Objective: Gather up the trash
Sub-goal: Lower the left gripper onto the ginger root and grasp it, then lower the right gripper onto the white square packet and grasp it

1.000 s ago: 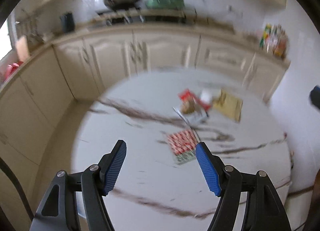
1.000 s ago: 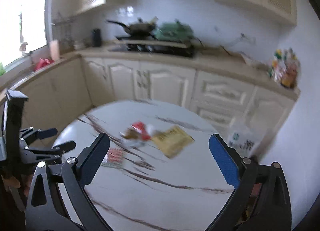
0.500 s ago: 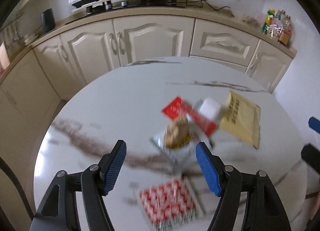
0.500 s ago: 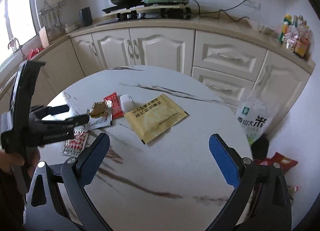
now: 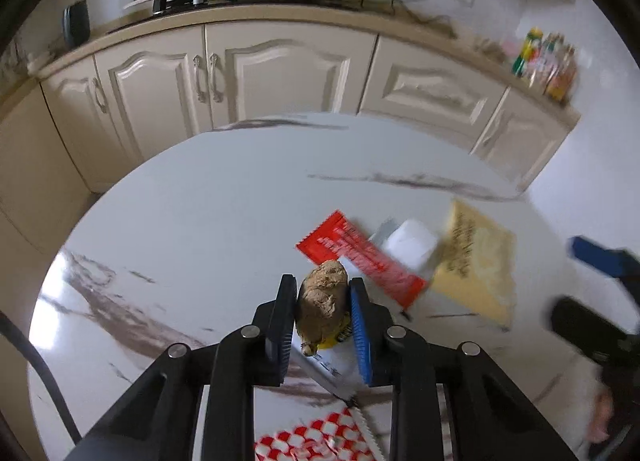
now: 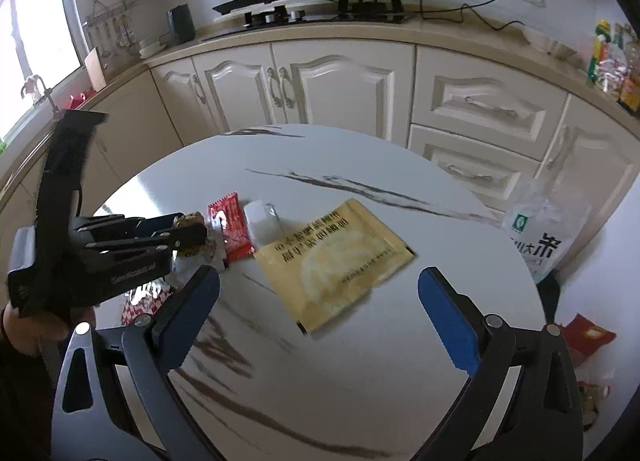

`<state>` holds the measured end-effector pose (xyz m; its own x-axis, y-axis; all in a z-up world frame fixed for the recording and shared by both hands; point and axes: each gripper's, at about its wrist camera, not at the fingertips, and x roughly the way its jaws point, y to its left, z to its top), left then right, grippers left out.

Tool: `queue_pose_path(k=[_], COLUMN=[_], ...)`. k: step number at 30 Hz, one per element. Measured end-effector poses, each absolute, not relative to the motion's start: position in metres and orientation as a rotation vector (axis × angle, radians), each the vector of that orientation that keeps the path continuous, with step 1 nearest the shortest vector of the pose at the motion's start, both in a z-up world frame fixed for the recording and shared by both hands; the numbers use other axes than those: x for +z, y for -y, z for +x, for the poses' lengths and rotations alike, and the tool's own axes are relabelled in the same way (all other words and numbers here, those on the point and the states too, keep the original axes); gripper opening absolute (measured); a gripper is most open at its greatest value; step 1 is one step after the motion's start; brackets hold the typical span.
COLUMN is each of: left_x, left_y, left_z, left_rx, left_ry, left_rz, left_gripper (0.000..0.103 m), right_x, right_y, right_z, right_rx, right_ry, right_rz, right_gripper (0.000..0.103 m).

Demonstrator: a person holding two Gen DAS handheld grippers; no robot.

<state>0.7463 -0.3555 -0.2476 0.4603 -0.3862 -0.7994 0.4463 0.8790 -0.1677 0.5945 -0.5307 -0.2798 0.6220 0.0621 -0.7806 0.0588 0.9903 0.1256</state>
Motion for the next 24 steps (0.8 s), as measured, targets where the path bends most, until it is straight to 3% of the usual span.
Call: queue_pose_path(k=[6,10,15,17,21,22,24], left_x=[-0.221,-0.205,-0.192,-0.189,-0.176,-0.170,-0.165], left_y=[0.315,0.283,0.254,0.242,0.215,0.206,0.193], left_z=[0.733,0.720,0.704,0.698,0.679,0.676,0.669], left_rx=[-0.506,-0.481,-0.468,-0.475,-0.468,-0.461,-0.454], left_ry=[-0.891,-0.854,-0.831,-0.828,-0.824,-0.822,-0.808], left_rz=[-0.012,-0.017,-0.018,-0.030,-0.042,-0.044,-0.041], left_gripper=[0.022,0.022,0.022,0.022,0.022,0.022,0.022], right_x=[-0.295,-0.320,-0.325,-0.327,-0.328,-0.325,-0.315], right_y=[0.505,0.485,0.477,0.472,0.465,0.465,0.464], right_z=[0.635,0.662,0.673,0.677,0.676,0.674,0.668], right_rx=[0.068,0.108,0.107,0.122,0.109,0.104,0.097], right_ry=[-0.953,-1.028,-1.011,-1.026,-1.024,-1.016,-0.985], right_rz=[0.105,0.072,0.066,0.063,0.002,-0.006,-0.018], right_gripper=[0.097,0.063,0.057,0.040,0.023,0.005,0.001])
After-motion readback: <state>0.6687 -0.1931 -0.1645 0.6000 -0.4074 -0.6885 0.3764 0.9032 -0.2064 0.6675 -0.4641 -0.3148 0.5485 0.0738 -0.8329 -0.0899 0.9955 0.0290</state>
